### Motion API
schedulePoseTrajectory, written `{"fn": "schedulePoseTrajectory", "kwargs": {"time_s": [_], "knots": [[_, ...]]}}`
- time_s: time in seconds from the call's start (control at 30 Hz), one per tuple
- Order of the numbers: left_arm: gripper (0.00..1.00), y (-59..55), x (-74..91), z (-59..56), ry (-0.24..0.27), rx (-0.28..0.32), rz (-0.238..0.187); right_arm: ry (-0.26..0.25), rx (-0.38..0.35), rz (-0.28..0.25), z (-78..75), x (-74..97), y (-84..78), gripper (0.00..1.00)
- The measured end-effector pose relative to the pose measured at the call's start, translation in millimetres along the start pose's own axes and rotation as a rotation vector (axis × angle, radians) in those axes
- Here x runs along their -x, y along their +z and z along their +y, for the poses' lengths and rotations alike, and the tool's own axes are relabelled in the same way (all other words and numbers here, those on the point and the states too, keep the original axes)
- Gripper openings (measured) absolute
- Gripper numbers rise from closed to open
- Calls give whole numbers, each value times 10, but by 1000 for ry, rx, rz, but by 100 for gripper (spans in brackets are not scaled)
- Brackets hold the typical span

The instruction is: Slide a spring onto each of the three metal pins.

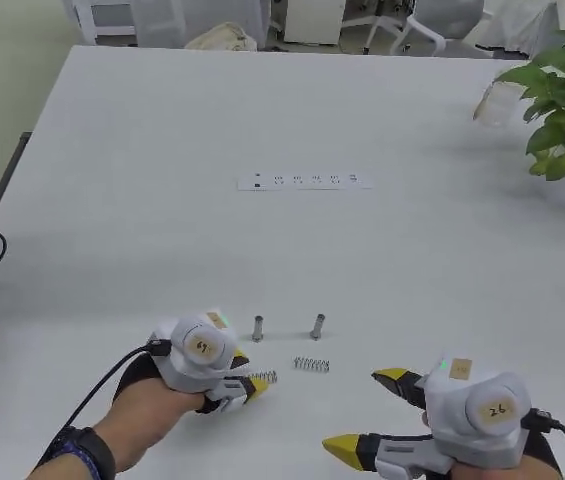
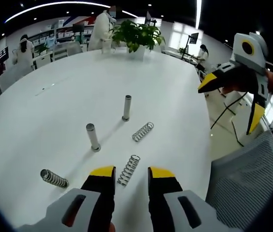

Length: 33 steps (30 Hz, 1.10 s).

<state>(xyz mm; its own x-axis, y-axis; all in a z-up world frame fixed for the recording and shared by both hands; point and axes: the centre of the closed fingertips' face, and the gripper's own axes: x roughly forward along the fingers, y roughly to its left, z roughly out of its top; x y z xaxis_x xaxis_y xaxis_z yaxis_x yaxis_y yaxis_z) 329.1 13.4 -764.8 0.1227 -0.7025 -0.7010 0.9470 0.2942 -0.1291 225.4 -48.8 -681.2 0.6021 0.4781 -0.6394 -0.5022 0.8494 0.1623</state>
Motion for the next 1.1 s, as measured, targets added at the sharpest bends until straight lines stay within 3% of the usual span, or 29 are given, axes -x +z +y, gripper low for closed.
{"fn": "schedulePoseTrajectory", "kwargs": {"time_s": [0.5,0.9,1.1], "knots": [[16,-171,-144,2,-3,14,53,-11,-16,6,-19,39,-70,65],[3,-194,-168,23,29,-2,63,-6,-12,7,-2,20,-56,65],[3,-289,-94,4,24,-6,87,-2,-6,11,8,9,-71,65]]}}
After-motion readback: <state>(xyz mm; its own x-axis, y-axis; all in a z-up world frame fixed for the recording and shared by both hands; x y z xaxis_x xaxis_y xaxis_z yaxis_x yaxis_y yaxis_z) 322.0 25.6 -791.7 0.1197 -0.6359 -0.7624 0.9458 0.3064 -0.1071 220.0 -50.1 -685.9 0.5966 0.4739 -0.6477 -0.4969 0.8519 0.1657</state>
